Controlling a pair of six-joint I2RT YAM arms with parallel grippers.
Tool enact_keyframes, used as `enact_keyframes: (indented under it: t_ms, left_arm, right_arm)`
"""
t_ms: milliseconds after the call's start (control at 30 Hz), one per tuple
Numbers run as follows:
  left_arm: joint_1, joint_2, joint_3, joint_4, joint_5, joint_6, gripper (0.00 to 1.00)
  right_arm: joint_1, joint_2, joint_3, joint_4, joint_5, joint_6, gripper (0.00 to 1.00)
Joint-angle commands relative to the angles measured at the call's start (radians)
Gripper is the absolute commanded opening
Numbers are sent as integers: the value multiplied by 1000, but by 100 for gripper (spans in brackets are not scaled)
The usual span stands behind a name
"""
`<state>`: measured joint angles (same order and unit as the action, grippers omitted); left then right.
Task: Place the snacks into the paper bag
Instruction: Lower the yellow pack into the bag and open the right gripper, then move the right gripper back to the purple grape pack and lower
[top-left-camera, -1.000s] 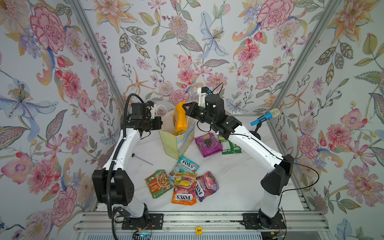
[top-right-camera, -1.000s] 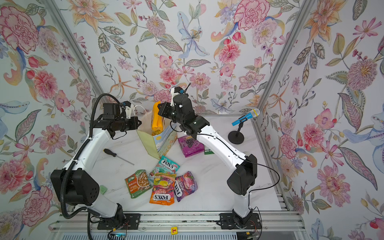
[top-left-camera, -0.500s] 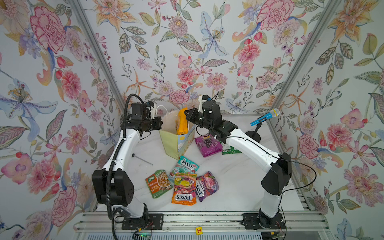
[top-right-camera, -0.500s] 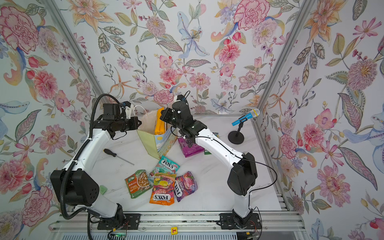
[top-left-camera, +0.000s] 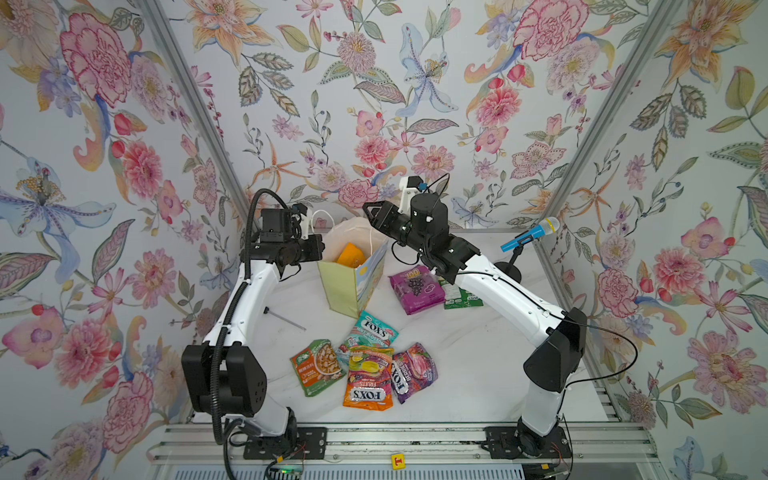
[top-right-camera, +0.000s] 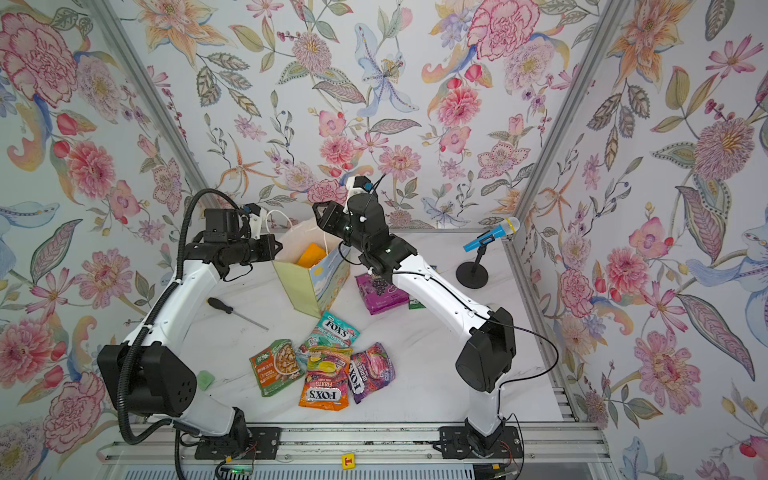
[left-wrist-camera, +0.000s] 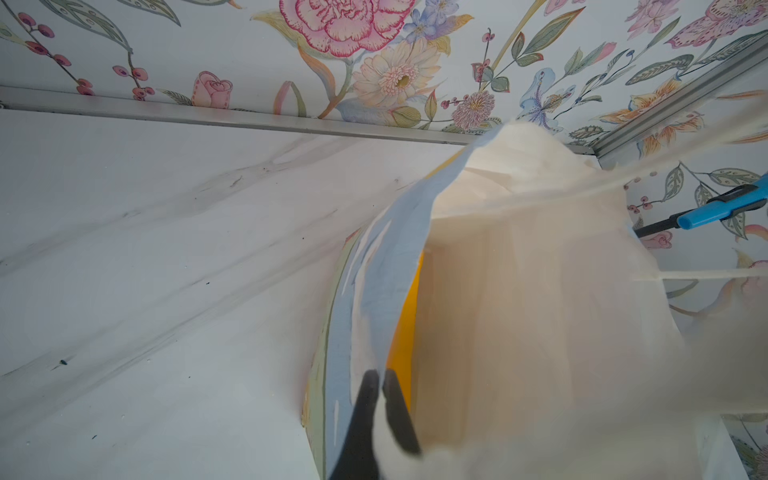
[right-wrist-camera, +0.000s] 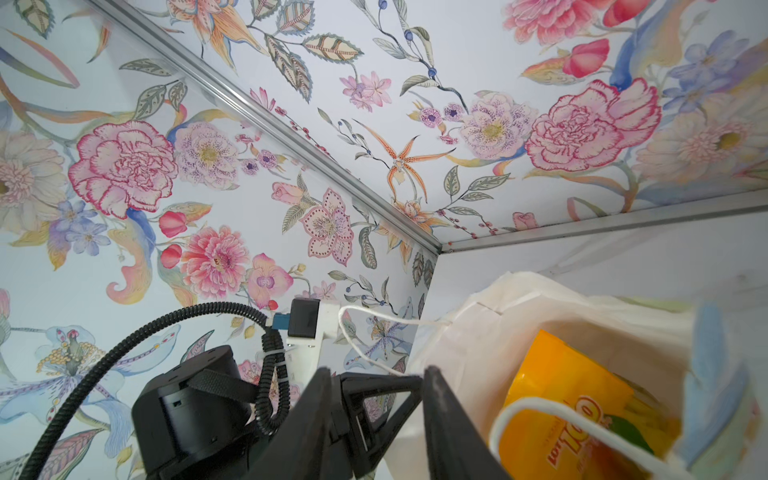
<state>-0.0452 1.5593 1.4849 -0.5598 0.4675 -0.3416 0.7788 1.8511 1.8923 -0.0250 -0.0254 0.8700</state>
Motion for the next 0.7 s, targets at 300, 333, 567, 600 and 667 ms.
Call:
enact_keyframes:
  t_ms: [300,333,567,600,667]
  left_arm:
    - [17,-40,-33,21,31,-8,0]
    - [16,-41,-35,25,33,-7,0]
    - [18,-45,-43,43,36,-10,0]
    - [19,-44,-41,43,36,-11,0]
    - [19,-42,-42,44,36,-12,0]
  right_arm:
    - [-60,-351,-301,-92,13,-215,45]
    - [-77,-400,-376,-98,26,-203,44]
    - [-180,-679,-845,-151,126,-65,44]
    - [-191,-706,-900,-153,134,-40,44]
    - [-206,-742,-982,-156,143,-1,44]
